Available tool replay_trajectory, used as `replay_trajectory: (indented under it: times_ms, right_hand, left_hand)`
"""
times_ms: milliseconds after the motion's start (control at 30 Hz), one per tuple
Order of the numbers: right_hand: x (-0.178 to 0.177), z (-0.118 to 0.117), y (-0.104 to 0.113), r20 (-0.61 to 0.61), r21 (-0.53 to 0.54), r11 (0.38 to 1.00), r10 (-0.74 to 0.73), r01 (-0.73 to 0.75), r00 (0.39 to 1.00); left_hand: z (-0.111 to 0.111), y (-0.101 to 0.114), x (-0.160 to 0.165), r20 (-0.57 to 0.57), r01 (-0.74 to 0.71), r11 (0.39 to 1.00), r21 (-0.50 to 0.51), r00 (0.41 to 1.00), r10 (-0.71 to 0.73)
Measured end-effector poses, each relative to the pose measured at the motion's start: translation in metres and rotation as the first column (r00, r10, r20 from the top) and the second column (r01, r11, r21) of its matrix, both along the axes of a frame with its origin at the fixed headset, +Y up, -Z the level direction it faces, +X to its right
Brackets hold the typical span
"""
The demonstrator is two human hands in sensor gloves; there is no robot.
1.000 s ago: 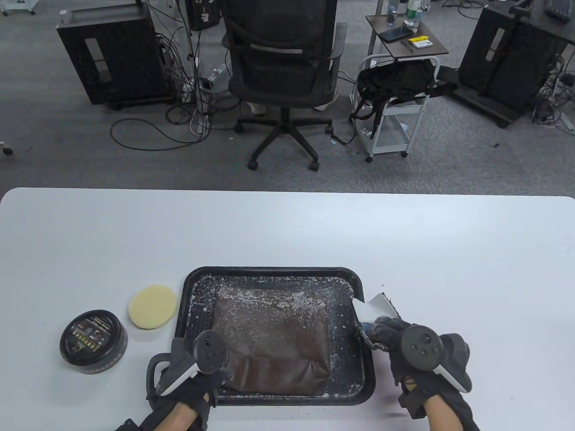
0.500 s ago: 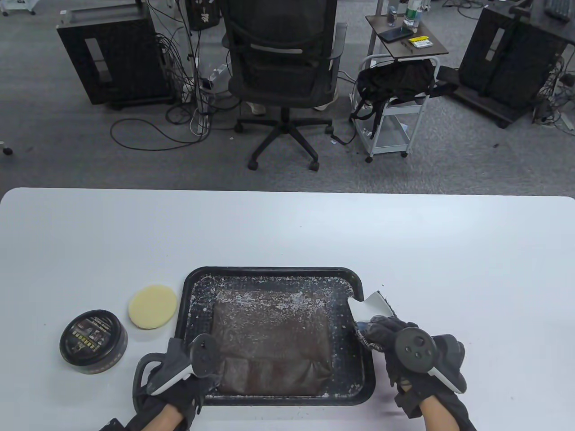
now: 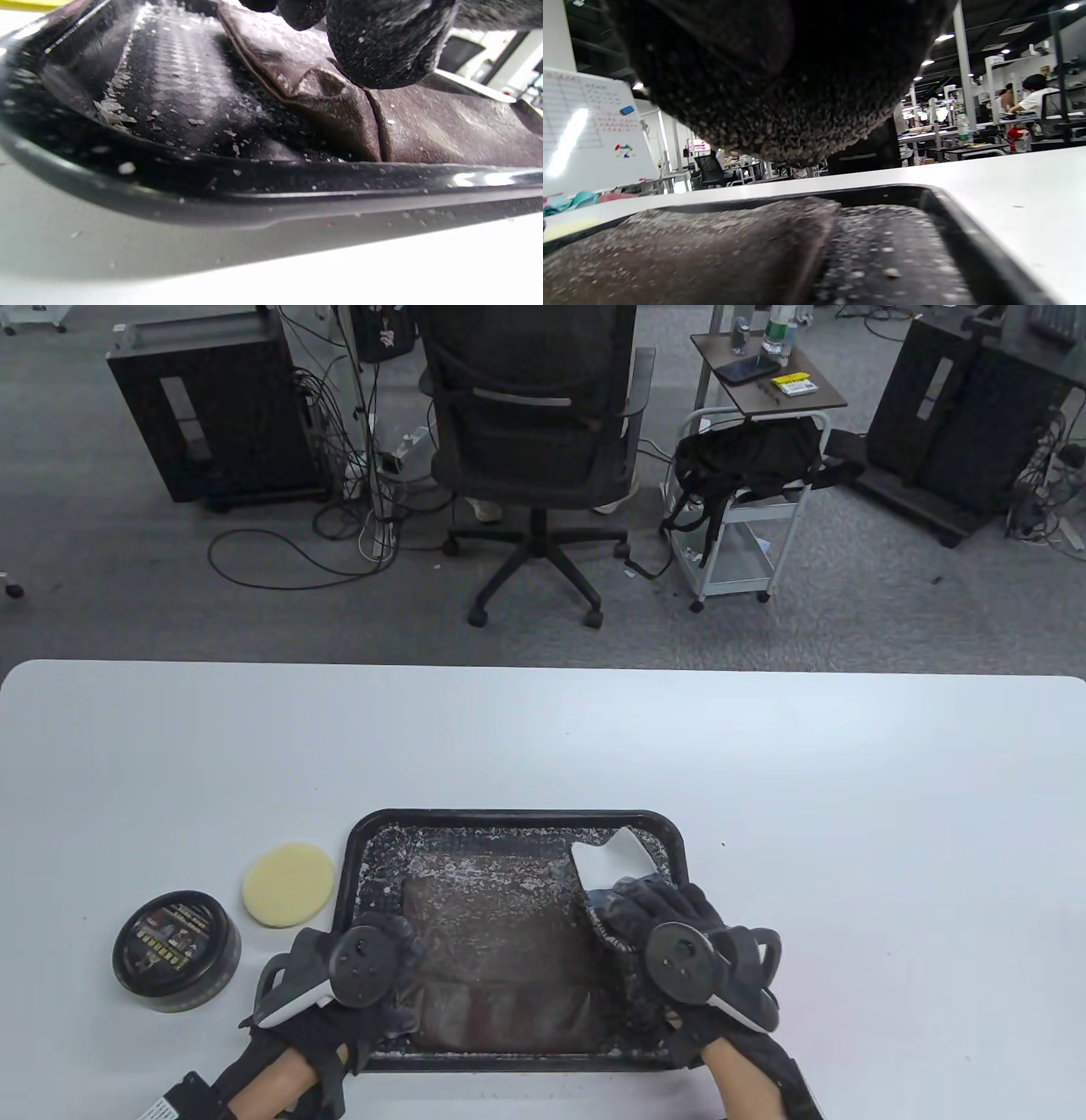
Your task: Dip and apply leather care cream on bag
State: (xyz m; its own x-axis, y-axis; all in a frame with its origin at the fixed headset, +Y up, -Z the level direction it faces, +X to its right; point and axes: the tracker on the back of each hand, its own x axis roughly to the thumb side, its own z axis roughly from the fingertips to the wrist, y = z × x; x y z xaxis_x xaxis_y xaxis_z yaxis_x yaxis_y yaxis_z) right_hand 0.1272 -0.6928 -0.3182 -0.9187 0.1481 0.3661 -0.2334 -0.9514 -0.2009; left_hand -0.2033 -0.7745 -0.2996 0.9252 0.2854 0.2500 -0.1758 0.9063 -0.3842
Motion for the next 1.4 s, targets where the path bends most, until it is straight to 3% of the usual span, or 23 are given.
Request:
replay_trajectory:
  times_ms: [200,400,733,933,1400]
  right_hand:
    - [-0.067,-0.012,-0.012,-0.064,-0.016,0.998,0.064,-0.065,0.996]
    - [-0.131,-0.031,-0.020,-0.091,-0.054,0.993,0.101,-0.106,0.991]
    - [-0.200,-0.057,-0.043,-0.082,-0.145,0.985,0.087,-0.098,0.993]
    - [-0.219,-0.058,-0.061,-0.171,-0.225,0.958,0.142,-0.179,0.975]
    - [-0.197,-0.065,-0.058,-0.075,-0.235,0.940,0.238,-0.249,0.968]
  left_hand:
    - [-0.002,-0.015,0.001,0.043,0.060,0.995,-0.079,0.997,-0.057]
    - [-0.005,-0.019,-0.001,0.034,0.029,0.992,-0.119,0.999,-0.025]
    - [-0.008,-0.024,-0.007,0.056,0.010,0.989,-0.147,0.998,-0.001]
    - [-0.010,-0.026,-0.009,0.049,-0.014,0.986,-0.168,0.999,0.022]
    - [-0.009,-0.023,-0.011,0.043,-0.035,0.984,-0.174,0.998,0.043]
